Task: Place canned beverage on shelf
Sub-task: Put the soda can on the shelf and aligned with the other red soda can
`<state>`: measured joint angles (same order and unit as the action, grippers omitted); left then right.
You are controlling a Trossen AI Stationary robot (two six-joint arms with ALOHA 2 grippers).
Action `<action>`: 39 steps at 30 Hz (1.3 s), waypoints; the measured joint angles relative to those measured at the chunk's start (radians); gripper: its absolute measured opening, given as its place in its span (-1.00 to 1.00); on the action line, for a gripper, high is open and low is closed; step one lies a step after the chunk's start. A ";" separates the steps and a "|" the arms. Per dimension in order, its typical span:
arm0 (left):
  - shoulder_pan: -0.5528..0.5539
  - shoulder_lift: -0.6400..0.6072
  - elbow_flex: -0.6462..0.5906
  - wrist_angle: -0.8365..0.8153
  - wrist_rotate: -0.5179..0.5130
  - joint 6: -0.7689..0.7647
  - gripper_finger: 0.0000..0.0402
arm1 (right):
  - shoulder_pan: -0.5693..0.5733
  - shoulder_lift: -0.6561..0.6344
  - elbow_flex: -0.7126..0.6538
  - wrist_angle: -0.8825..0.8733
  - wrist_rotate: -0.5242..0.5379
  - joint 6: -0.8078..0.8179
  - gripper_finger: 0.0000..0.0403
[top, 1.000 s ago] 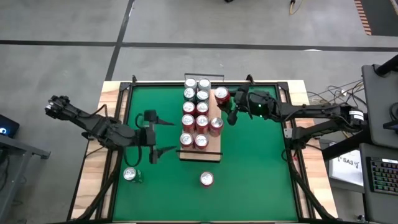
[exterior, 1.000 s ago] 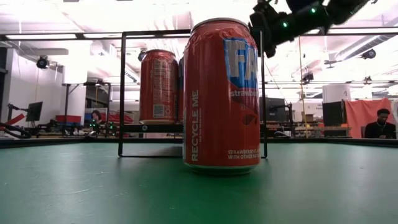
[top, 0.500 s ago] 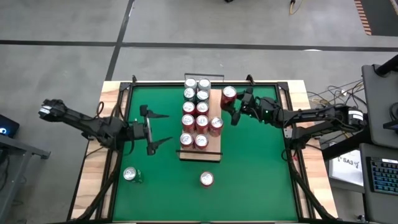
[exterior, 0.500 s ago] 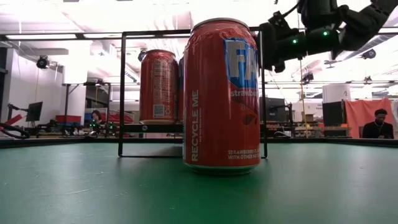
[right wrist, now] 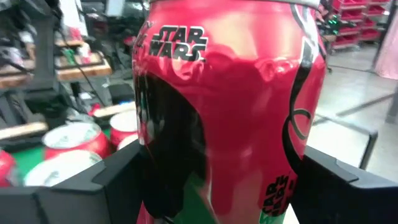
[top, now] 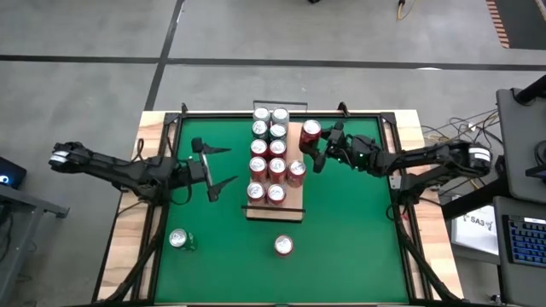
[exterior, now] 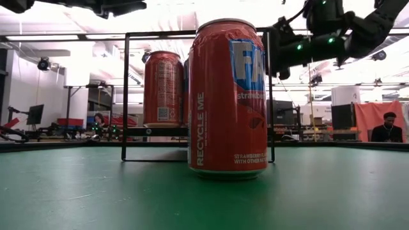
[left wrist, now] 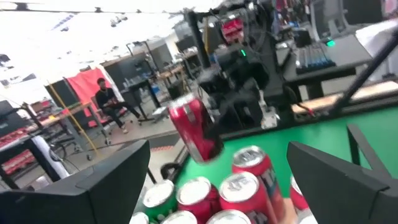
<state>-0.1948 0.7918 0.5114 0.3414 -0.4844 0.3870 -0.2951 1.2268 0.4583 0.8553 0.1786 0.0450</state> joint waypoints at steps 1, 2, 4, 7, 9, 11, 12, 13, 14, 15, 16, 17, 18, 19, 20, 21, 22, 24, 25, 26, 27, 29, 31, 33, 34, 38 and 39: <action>0.003 -0.004 0.000 0.010 -0.001 0.004 0.80 | 0.000 0.023 0.000 0.011 0.014 0.000 0.45; 0.004 -0.009 0.000 0.015 -0.002 0.010 0.80 | 0.000 0.046 0.000 0.030 0.029 0.000 0.45; 0.004 -0.021 0.000 0.011 -0.003 0.018 0.80 | 0.000 0.097 -0.001 0.094 0.034 0.001 0.45; 0.005 -0.033 0.000 -0.001 -0.003 0.020 0.80 | 0.000 0.166 -0.001 0.204 0.032 -0.001 0.45; 0.005 -0.037 0.000 -0.013 -0.004 0.020 0.80 | 0.000 0.211 -0.001 0.255 0.030 -0.003 0.45; 0.005 -0.036 0.000 -0.023 -0.004 0.020 0.80 | 0.000 0.256 0.000 0.294 0.026 0.001 0.45; 0.005 -0.036 0.000 -0.023 -0.004 0.020 0.80 | 0.000 0.273 -0.001 0.314 0.024 0.007 0.45; 0.005 -0.036 -0.001 -0.024 -0.005 0.019 0.80 | 0.000 0.289 0.000 0.334 0.025 0.007 0.45; 0.005 -0.036 -0.001 -0.024 -0.005 0.017 0.80 | 0.000 0.306 0.000 0.354 0.024 0.011 0.45; 0.005 -0.036 -0.001 -0.026 -0.005 0.016 0.80 | 0.000 0.322 0.000 0.372 0.024 0.016 0.45; 0.005 -0.036 -0.001 -0.029 -0.005 0.015 0.80 | 0.000 0.338 0.000 0.393 0.024 0.017 0.45; 0.005 -0.035 -0.002 -0.029 -0.006 0.013 0.80 | 0.000 0.350 0.000 0.408 0.023 0.017 0.45; 0.005 -0.035 -0.002 -0.029 -0.006 0.012 0.80 | 0.000 0.361 0.000 0.416 0.023 0.016 0.45; 0.005 -0.036 -0.002 -0.029 -0.006 0.011 0.80 | 0.000 0.367 -0.001 0.415 0.023 0.015 0.45; 0.005 -0.036 -0.002 -0.029 -0.006 0.011 0.80 | 0.000 0.372 -0.001 0.408 0.024 0.014 0.45; 0.005 -0.036 -0.002 -0.029 -0.006 0.011 0.80 | 0.000 0.376 -0.003 0.402 0.024 0.014 0.45; 0.005 -0.036 -0.002 -0.029 -0.006 0.011 0.80 | 0.000 0.376 -0.003 0.397 0.024 0.016 0.45; 0.005 -0.036 -0.002 -0.029 -0.006 0.008 0.80 | 0.000 0.365 -0.003 0.393 0.024 0.017 0.45; 0.005 -0.036 -0.002 -0.029 -0.006 0.006 0.80 | 0.000 0.356 -0.005 0.392 0.024 0.018 0.45; 0.005 -0.035 -0.002 -0.029 -0.006 0.003 0.80 | 0.000 0.345 -0.007 0.385 0.024 0.020 0.45; 0.005 -0.034 -0.002 -0.030 -0.006 -0.003 0.80 | 0.000 0.335 -0.007 0.372 0.024 0.020 0.45; 0.005 -0.032 -0.002 -0.058 -0.007 -0.014 0.80 | 0.000 0.308 -0.008 0.327 0.024 0.020 0.45; 0.005 -0.026 -0.002 -0.101 -0.025 -0.045 0.80 | 0.000 0.271 -0.008 0.275 0.024 0.023 0.45; 0.006 -0.019 -0.002 -0.150 -0.078 -0.092 0.80 | 0.000 0.225 -0.008 0.220 0.024 0.023 0.45; 0.007 -0.013 -0.002 -0.173 -0.100 -0.119 0.80 | 0.000 0.197 -0.008 0.185 0.024 0.022 0.45; 0.007 0.018 -0.004 -0.212 -0.127 -0.230 0.80 | -0.004 0.110 -0.008 0.034 0.024 -0.011 0.45; 0.007 0.026 -0.004 -0.216 -0.127 -0.245 0.80 | -0.007 0.094 -0.008 0.013 0.023 -0.016 0.45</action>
<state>-0.1875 0.8179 0.5072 0.1253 -0.6118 0.1420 -0.3023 1.3212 0.4500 0.8686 0.2016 0.0288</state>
